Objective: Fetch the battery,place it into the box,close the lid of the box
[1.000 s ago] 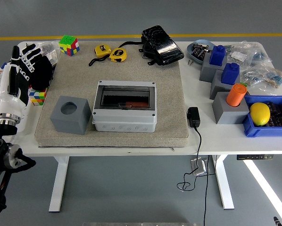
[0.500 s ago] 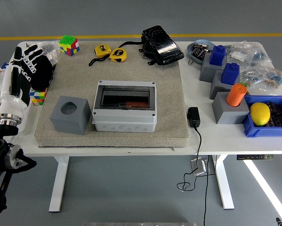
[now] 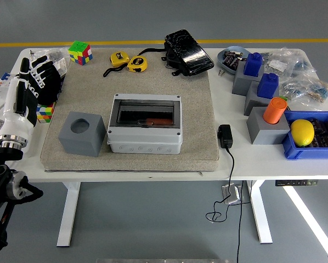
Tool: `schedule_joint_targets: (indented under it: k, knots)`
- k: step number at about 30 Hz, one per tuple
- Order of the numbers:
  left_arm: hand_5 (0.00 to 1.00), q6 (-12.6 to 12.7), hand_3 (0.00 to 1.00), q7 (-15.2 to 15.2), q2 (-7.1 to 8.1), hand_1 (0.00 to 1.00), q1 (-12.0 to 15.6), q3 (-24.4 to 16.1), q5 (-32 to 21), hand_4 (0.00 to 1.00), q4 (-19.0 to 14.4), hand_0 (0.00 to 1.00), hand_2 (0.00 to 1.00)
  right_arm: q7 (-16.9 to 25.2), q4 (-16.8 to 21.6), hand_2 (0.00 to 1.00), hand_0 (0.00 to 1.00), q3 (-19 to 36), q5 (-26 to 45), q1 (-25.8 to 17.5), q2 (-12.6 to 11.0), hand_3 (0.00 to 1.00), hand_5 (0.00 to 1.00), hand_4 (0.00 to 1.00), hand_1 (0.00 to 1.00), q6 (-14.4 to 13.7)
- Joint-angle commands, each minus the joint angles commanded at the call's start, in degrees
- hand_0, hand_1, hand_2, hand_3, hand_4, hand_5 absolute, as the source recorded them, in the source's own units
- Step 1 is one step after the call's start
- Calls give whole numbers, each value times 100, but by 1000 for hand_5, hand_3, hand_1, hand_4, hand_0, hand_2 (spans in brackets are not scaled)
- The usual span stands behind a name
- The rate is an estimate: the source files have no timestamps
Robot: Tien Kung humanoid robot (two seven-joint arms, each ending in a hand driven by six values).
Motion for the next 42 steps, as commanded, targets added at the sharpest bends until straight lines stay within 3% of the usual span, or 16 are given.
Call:
schedule_joint_targets:
  k: [42]
  knots:
    - [961,-14,772,-34,-32,807,-84,107,-59,998,27,804,760,62,0,766,836,-149,144,126,17,800,998,998,780,35]
